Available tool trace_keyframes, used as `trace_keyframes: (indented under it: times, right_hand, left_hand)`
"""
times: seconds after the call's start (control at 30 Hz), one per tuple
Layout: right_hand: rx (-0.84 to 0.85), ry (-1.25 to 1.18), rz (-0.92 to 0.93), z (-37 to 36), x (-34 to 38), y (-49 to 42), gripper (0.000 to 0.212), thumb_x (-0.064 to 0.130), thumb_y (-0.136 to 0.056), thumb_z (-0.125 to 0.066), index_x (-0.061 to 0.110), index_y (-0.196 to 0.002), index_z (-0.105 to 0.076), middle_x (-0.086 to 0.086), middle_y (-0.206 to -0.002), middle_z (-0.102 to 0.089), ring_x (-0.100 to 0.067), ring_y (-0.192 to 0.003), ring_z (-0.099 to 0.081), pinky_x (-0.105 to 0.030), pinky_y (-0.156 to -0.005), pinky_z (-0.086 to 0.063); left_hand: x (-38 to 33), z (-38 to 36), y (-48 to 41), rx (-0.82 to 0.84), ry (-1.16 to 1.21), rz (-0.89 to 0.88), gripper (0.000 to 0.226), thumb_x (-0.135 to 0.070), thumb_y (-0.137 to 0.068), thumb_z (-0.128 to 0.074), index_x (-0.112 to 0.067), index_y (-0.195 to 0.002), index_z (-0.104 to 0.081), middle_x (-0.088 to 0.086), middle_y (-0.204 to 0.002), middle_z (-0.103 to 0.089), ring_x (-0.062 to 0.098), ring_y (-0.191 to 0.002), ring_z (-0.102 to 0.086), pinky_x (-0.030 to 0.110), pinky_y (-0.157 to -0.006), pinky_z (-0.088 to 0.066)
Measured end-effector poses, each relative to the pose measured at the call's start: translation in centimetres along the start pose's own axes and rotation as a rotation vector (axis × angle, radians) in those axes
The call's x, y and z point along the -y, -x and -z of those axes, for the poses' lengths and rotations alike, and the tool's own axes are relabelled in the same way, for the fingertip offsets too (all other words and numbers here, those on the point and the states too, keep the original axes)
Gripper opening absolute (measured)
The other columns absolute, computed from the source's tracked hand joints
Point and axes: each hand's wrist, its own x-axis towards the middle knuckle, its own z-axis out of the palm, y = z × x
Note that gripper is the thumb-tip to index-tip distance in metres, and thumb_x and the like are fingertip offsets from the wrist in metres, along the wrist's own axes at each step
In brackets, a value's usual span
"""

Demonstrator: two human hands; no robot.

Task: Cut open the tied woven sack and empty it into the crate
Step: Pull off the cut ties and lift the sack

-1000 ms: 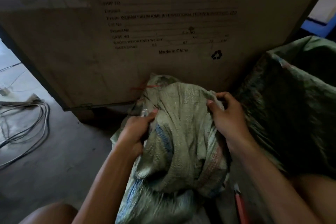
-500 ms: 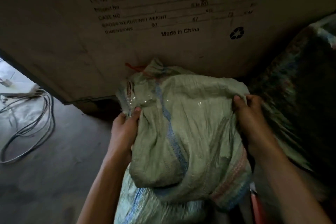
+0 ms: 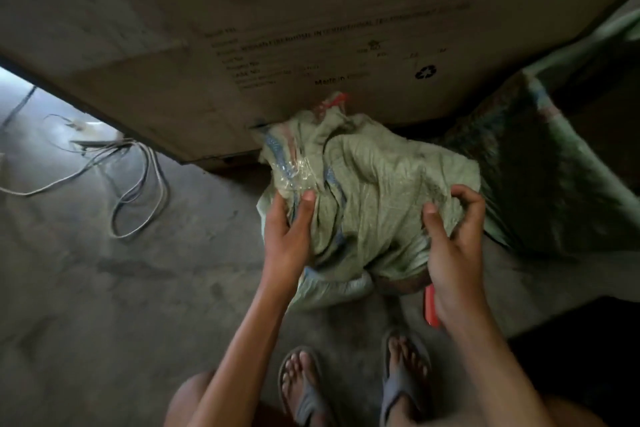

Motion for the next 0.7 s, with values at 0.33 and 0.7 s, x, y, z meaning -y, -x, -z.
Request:
trace_keyframes:
  times: [0.33,0.7]
  right_hand:
    - [-0.058,0.145,0.099,4.6,22.7,13.0,0.031,0.010,-0.099,-0.052,0.017,-0.128,-0.044,0.005,-0.130,-0.049,0.005,-0.111,-0.050,-0.008,-0.093,-0.038]
    - [-0.409,0.082,0.079,15.2,32.7,31.7,0.038,0.006,-0.098,-0.054,0.019,-0.133,-0.046,0.000,-0.139,-0.050,-0.017,-0.134,-0.045,-0.048,-0.114,-0.034]
  left_hand:
    - [-21.9,6.9,11.7,-0.040,-0.061,-0.168,0.012,-0.026,-0.099,-0.063,-0.028,-0.110,-0.069,-0.003,-0.105,-0.075,0.016,-0.103,-0.070,0.054,-0.095,-0.057]
    - [-30.1,12.0,25.6,0.351,-0.158,-0.198,0.019,-0.021,-0.101,-0.062,-0.019,-0.119,-0.068,-0.001,-0.111,-0.075,0.016,-0.107,-0.071,0.038,-0.094,-0.059]
